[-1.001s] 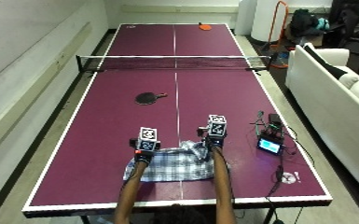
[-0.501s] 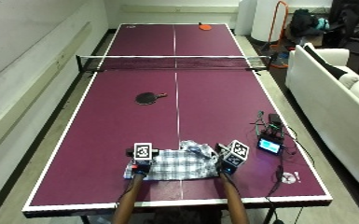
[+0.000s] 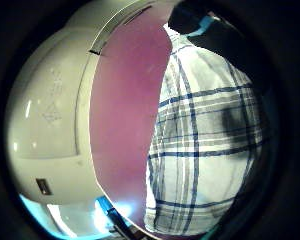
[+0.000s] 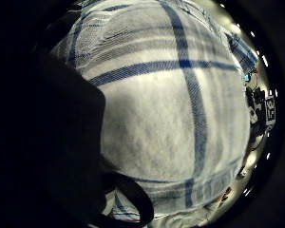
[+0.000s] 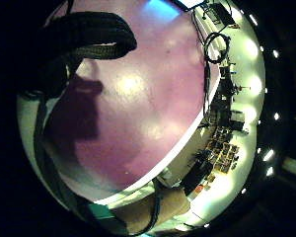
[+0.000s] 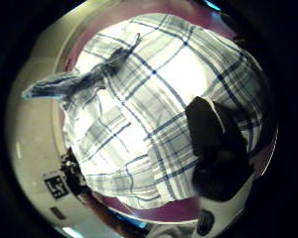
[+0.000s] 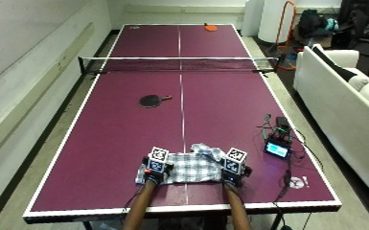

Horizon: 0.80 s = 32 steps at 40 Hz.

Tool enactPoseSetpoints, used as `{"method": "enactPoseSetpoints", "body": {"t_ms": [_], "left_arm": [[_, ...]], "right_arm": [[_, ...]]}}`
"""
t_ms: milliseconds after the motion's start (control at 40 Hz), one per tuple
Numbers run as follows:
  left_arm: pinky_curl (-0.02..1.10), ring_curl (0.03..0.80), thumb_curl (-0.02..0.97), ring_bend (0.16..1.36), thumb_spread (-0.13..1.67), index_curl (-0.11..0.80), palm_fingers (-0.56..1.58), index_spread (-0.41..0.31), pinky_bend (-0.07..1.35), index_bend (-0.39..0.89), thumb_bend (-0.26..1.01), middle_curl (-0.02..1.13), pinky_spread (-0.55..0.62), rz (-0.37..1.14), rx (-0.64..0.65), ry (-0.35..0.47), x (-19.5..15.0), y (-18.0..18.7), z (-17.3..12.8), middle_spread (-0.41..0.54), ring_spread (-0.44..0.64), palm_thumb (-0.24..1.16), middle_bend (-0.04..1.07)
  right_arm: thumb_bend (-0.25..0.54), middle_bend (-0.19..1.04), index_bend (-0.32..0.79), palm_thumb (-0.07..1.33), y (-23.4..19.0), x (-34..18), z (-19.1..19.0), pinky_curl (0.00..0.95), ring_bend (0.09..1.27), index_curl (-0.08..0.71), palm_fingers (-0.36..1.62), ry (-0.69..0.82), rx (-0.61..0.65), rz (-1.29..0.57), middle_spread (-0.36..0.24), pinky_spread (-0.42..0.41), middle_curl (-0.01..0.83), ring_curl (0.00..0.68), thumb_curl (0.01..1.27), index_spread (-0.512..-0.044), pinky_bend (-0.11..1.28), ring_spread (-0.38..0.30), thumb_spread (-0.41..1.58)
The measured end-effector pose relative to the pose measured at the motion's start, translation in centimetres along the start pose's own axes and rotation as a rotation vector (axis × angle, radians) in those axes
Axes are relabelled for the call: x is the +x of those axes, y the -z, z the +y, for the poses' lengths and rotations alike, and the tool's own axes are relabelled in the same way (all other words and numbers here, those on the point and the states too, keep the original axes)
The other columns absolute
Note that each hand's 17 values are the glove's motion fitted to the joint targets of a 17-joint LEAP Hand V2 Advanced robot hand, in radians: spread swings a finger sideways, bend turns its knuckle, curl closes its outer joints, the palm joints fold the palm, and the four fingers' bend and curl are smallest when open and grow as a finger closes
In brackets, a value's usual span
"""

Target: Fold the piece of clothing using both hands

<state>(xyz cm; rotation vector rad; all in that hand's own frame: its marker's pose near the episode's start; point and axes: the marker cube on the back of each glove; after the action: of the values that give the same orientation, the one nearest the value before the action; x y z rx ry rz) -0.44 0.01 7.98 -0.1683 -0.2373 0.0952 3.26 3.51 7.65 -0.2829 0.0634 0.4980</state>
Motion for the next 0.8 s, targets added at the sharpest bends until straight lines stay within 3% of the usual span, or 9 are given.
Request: {"method": "enactPoseSetpoints", "body": {"t_ms": [50,200,300,426,551,676,801], "left_arm": [[0.35,0.361,0.134,0.54,1.39,0.361,0.41,-0.121,0.26,0.13,-0.03,0.35,0.36,0.009,0.002,-0.006,1.1,0.2,-0.3,-0.080,0.06,0.10,0.16],[0.35,0.362,0.119,0.57,1.45,0.350,0.42,-0.111,0.26,0.13,-0.02,0.34,0.39,0.067,-0.015,-0.017,4.4,0.5,-1.3,-0.066,0.07,0.04,0.16],[0.35,0.361,0.116,0.57,1.48,0.347,0.41,-0.108,0.27,0.14,-0.01,0.34,0.40,0.088,-0.004,-0.021,6.0,0.8,-1.9,-0.062,0.08,0.03,0.16],[0.35,0.356,0.116,0.57,1.50,0.345,0.41,-0.106,0.28,0.14,0.00,0.33,0.41,0.099,-0.001,-0.016,6.3,1.4,-2.1,-0.051,0.09,0.02,0.16],[0.35,0.354,0.131,0.59,1.50,0.341,0.43,-0.104,0.27,0.14,0.01,0.33,0.41,0.173,-0.013,0.019,4.9,2.7,-1.4,-0.060,0.08,0.05,0.18],[0.34,0.351,0.159,0.60,1.50,0.333,0.46,-0.109,0.25,0.13,0.04,0.34,0.40,0.239,0.044,0.132,1.3,5.2,0.1,-0.082,0.06,0.13,0.19],[0.34,0.348,0.182,0.60,1.49,0.332,0.49,-0.112,0.23,0.14,0.07,0.35,0.39,0.314,0.184,0.223,-3.0,8.1,1.8,-0.096,0.05,0.19,0.19]], "right_arm": [[0.045,0.39,-0.01,0.74,0.1,0.6,-0.5,0.402,0.81,0.102,0.74,-0.034,-0.003,0.044,-0.087,-0.109,0.377,0.416,0.28,-0.250,0.80,-0.152,1.26],[0.075,0.52,0.07,0.84,1.2,2.9,-3.3,0.379,0.84,0.121,0.98,-0.049,0.046,0.043,-0.186,-0.203,0.429,0.437,0.30,-0.296,0.67,-0.212,1.26],[0.087,0.55,0.09,0.90,2.5,4.2,-3.6,0.382,0.87,0.144,1.10,-0.033,-0.016,-0.089,-0.215,-0.244,0.453,0.466,0.31,-0.308,0.61,-0.221,1.23],[0.087,0.56,0.09,0.97,5.9,3.9,-3.1,0.397,0.89,0.164,1.16,-0.008,0.001,-0.340,-0.231,-0.275,0.468,0.496,0.34,-0.317,0.61,-0.228,1.16],[0.063,0.55,0.09,0.99,7.3,0.1,-4.8,0.409,0.89,0.176,1.17,0.089,0.052,-0.511,-0.238,-0.296,0.475,0.508,0.36,-0.321,0.62,-0.233,1.09],[0.031,0.53,0.10,1.00,8.3,-7.1,-5.4,0.418,0.89,0.188,1.17,0.267,0.128,-0.558,-0.242,-0.306,0.477,0.514,0.40,-0.319,0.62,-0.235,1.01],[-0.005,0.50,0.11,1.01,9.5,-14.7,-1.2,0.422,0.87,0.202,1.16,0.451,0.166,-0.464,-0.243,-0.315,0.475,0.517,0.43,-0.324,0.62,-0.235,0.91]]}}
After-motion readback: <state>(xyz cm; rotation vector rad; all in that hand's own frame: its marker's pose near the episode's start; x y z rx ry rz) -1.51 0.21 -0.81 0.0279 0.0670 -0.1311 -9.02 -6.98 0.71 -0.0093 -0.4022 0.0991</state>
